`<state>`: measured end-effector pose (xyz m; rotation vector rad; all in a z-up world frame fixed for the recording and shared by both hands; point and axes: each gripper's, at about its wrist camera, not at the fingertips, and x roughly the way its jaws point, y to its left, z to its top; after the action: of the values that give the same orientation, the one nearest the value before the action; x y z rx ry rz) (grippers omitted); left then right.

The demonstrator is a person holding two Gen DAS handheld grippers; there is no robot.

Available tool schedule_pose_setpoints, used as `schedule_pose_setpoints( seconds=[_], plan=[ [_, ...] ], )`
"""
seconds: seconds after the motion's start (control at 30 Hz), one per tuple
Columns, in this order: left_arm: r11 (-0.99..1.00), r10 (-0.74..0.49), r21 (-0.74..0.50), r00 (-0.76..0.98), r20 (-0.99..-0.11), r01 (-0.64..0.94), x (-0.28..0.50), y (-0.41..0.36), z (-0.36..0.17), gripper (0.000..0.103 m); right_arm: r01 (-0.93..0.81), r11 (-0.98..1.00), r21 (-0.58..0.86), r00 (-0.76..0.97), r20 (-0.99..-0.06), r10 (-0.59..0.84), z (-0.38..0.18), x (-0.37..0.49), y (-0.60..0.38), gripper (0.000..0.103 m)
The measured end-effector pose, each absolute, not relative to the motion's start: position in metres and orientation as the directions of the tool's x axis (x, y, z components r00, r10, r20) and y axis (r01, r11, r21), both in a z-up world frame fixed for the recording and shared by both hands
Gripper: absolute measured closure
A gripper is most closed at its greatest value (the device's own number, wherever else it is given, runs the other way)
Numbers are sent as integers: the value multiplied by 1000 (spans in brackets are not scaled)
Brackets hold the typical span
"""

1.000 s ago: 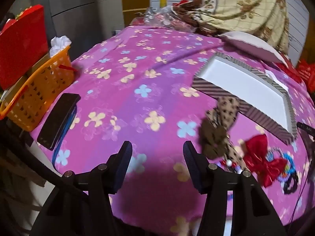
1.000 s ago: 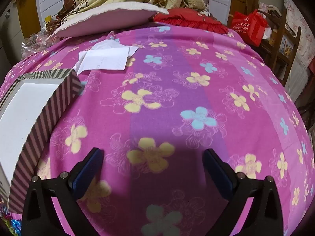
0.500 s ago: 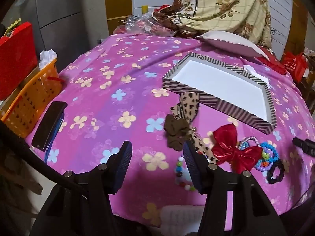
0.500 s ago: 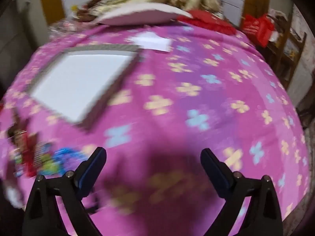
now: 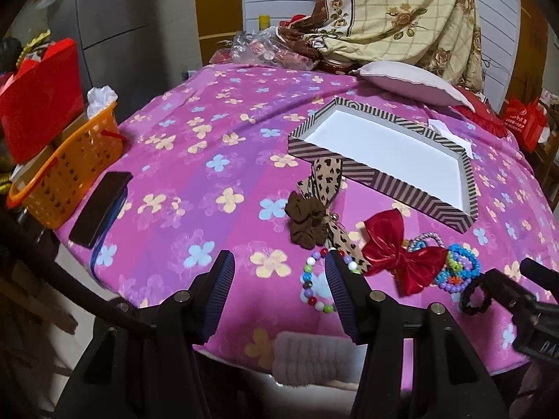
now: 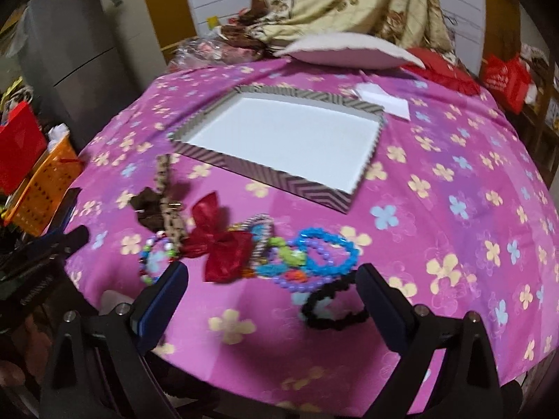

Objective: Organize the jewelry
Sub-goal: 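Move left tool to the white fuzzy scrunchie while right tool approaches the red satin bow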

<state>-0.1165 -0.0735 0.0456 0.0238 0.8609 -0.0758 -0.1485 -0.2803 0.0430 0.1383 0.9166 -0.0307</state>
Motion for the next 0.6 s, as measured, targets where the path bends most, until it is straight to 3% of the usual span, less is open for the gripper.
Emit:
schedule_pose_setpoints(
  seconds=[0.6],
  plan=[
    [995,-69,-2,701,-710,96,-155,-84,77,44,116,990,77,654,-757,-18,70,-176,-274,4]
  ],
)
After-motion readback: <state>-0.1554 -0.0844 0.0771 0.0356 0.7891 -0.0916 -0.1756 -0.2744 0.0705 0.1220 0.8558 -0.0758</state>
